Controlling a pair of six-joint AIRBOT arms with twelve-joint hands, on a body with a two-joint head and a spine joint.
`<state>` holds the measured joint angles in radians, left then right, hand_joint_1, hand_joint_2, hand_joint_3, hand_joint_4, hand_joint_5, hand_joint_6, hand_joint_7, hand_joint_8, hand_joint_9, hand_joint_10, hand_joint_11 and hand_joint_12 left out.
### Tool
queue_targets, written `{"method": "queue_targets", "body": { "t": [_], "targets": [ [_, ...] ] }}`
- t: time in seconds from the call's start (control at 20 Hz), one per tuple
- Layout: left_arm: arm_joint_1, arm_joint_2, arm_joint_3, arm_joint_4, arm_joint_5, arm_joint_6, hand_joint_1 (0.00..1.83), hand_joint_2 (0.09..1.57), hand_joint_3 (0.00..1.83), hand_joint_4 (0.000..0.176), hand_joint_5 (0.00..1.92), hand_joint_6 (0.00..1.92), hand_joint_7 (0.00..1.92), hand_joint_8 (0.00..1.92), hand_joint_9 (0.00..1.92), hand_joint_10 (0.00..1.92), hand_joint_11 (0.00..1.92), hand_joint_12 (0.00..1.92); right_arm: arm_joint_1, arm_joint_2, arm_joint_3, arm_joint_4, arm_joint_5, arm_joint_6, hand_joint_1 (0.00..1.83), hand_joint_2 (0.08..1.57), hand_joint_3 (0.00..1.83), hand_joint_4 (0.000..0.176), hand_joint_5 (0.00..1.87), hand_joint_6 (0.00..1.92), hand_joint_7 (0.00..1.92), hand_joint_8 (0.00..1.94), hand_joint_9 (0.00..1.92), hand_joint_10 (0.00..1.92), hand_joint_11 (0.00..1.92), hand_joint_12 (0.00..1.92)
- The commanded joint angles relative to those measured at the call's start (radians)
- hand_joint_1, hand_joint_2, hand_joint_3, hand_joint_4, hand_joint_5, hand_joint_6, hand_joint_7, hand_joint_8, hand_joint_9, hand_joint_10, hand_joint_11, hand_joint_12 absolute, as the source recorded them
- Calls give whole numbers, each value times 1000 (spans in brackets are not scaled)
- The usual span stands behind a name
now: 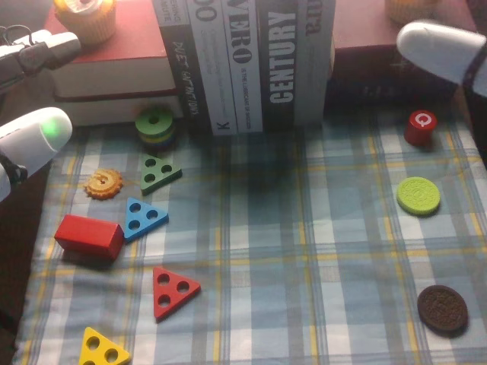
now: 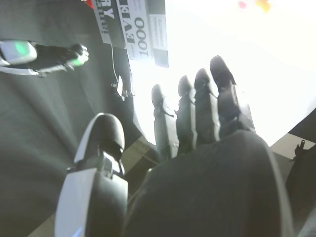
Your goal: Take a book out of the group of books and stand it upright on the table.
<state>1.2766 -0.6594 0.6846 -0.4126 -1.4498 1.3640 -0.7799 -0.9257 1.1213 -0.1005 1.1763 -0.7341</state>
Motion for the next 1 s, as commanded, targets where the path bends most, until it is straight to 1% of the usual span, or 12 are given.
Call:
{"method": "queue_targets", "body": {
  "t": [0.0,0.05,0.1,0.15,0.2,0.25,0.45,0.55,0.7,0.75,0.85,0.95],
  "targets": [
    [-3,-6,7,7,-122,-8,483,1326,2,69,491,1,294,1,179,2,0,503,34,-9,11,11,82,3,0,1290,0,136,219,2,121,0,60,4,0,211],
    [-3,-6,7,7,-120,-9,474,1333,4,67,487,1,294,0,181,2,0,519,58,-18,21,1,66,3,0,1231,0,155,175,3,79,4,15,4,0,84],
    [-3,-7,8,7,-118,-9,487,1332,1,66,488,1,300,1,190,3,0,547,82,-28,33,-10,48,3,0,1210,0,163,135,2,49,2,2,0,0,16],
    [-3,-8,9,7,-116,-10,494,1334,1,75,465,0,307,2,202,5,0,577,111,-42,48,-26,18,3,0,1174,0,173,92,0,9,0,0,0,0,2],
    [-3,-9,11,7,-115,-11,484,1340,2,84,445,0,315,2,218,6,0,632,137,-54,61,-41,-11,3,0,1154,0,175,73,0,1,0,0,0,0,0],
    [-3,-10,12,7,-113,-13,493,1346,2,83,424,0,316,1,225,5,0,663,160,-65,72,-57,-44,3,0,1094,0,176,82,1,0,0,0,0,4,2],
    [-3,-15,18,8,-106,-20,557,1344,0,90,378,0,319,1,242,7,0,690,239,-108,114,-126,-169,3,0,1065,0,176,157,22,0,0,0,0,0,0],
    [-3,-16,20,9,-104,-25,553,1337,0,102,384,1,332,3,254,5,0,760,261,-117,124,-154,-206,2,0,1055,0,176,113,2,0,0,0,0,0,0],
    [-3,-19,22,9,-97,-28,558,1343,1,104,374,0,343,3,266,5,0,781,290,-127,143,-180,-263,-4,0,1040,0,176,105,3,0,0,0,0,0,0],
    [-3,-20,22,9,-94,-29,555,1343,1,112,361,0,350,5,281,11,0,785,301,-128,148,-184,-284,-12,0,1035,0,176,88,0,0,0,0,0,0,0],
    [-3,-20,25,11,-90,-36,572,1347,1,84,373,4,353,4,271,5,0,770,320,-131,152,-198,-323,-29,0,1015,0,176,57,0,0,0,0,0,0,0],
    [-3,-21,29,12,-90,-51,575,1347,1,83,371,3,360,6,271,4,0,763,340,-138,152,-231,-368,-42,0,1020,0,176,66,4,0,0,0,0,0,0]
  ]
}}
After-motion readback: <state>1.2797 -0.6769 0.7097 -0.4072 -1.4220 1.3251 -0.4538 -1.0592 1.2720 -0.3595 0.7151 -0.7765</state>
